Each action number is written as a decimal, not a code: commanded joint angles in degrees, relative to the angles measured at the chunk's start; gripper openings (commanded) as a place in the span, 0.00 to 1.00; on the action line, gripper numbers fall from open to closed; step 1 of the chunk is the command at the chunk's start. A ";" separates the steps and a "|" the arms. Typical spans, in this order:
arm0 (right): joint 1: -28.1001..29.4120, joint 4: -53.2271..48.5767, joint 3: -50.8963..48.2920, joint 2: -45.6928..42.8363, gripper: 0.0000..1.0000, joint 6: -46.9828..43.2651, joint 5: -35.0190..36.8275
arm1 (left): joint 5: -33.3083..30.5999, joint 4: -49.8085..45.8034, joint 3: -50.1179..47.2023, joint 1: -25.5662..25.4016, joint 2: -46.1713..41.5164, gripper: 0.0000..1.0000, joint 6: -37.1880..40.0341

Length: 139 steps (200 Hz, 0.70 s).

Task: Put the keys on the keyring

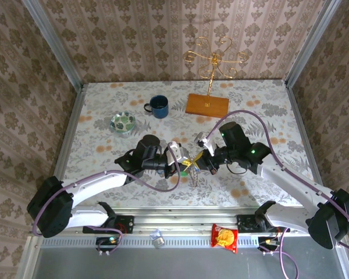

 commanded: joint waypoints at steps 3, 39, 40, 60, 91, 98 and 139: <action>0.52 1.59 1.64 0.28 0.00 -0.66 2.61 | 1.02 1.32 1.77 -0.53 -0.01 0.00 -0.76; 0.52 2.93 0.94 -0.39 0.00 0.39 4.23 | 1.02 1.17 1.70 -0.56 0.08 0.00 -0.64; 0.52 2.92 0.93 -0.40 0.00 0.41 4.30 | 1.02 1.20 1.70 -0.56 0.08 0.00 -0.60; 0.52 3.02 0.69 -0.47 0.00 0.70 5.26 | 0.93 1.23 1.70 -0.81 0.08 0.00 -0.38; 0.52 1.65 0.58 -0.41 0.00 0.60 6.71 | 0.93 1.40 1.44 -0.95 -0.01 0.00 0.19; 0.52 1.50 0.45 -0.41 0.00 0.61 6.85 | 0.93 1.54 1.35 -0.93 -0.13 0.00 0.31; 0.52 0.51 -0.60 -0.50 0.00 0.61 8.03 | -0.05 3.91 -0.01 -1.92 -0.83 0.00 2.55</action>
